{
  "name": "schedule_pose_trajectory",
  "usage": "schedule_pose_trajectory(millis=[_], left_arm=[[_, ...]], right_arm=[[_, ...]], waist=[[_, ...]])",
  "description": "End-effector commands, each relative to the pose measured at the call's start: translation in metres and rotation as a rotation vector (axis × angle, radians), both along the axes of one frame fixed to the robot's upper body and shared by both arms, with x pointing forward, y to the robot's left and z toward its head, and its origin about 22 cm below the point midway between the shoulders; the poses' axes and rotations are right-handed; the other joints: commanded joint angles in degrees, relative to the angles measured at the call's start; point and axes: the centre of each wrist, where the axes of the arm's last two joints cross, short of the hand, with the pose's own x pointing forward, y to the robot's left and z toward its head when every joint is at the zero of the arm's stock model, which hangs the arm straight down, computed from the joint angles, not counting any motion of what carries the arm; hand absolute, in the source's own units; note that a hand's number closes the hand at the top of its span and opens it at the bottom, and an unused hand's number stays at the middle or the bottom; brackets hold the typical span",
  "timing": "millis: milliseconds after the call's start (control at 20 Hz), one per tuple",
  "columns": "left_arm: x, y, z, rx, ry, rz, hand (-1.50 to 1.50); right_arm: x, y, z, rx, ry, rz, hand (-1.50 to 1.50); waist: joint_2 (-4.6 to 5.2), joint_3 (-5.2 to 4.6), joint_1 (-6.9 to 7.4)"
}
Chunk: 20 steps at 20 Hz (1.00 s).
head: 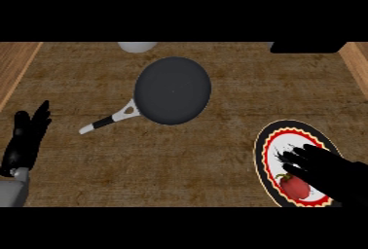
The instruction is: Pick the bell pepper from the plate and place it in the pan
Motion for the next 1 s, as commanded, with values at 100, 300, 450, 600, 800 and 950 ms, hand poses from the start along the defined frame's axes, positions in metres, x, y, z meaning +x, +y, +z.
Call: schedule_pose_trajectory(millis=[100, 300, 450, 600, 800, 950], left_arm=[[0.004, -0.011, 0.010, -0.012, 0.013, -0.008, 0.00], [-0.004, -0.013, 0.005, -0.014, -0.008, -0.001, 0.00], [-0.002, -0.013, 0.007, -0.008, 0.003, -0.003, 0.00], [0.003, -0.008, 0.002, -0.023, -0.003, 0.000, 0.00], [0.012, -0.007, 0.005, -0.008, -0.003, 0.009, 0.00], [0.008, -0.002, -0.007, -0.016, 0.023, -0.004, 0.00]], right_arm=[[-0.007, -0.010, -0.027, -0.114, 0.025, -0.034, -1.50], [0.003, 0.013, -0.052, -0.113, -0.005, -0.035, -1.50], [-0.023, 0.011, -0.054, -0.159, -0.050, -0.064, -1.50], [-0.014, 0.012, -0.062, -0.161, -0.043, -0.059, -1.50], [0.007, 0.010, -0.078, -0.190, -0.020, -0.062, -1.50], [0.005, 0.009, -0.090, -0.185, -0.017, -0.040, -1.50]], waist=[[-0.02, 0.06, -0.10], [0.04, 0.05, 0.41], [-0.05, 0.04, -0.14], [0.04, 0.03, -0.06], [0.11, 0.03, 0.09], [0.09, 0.03, -0.01]])
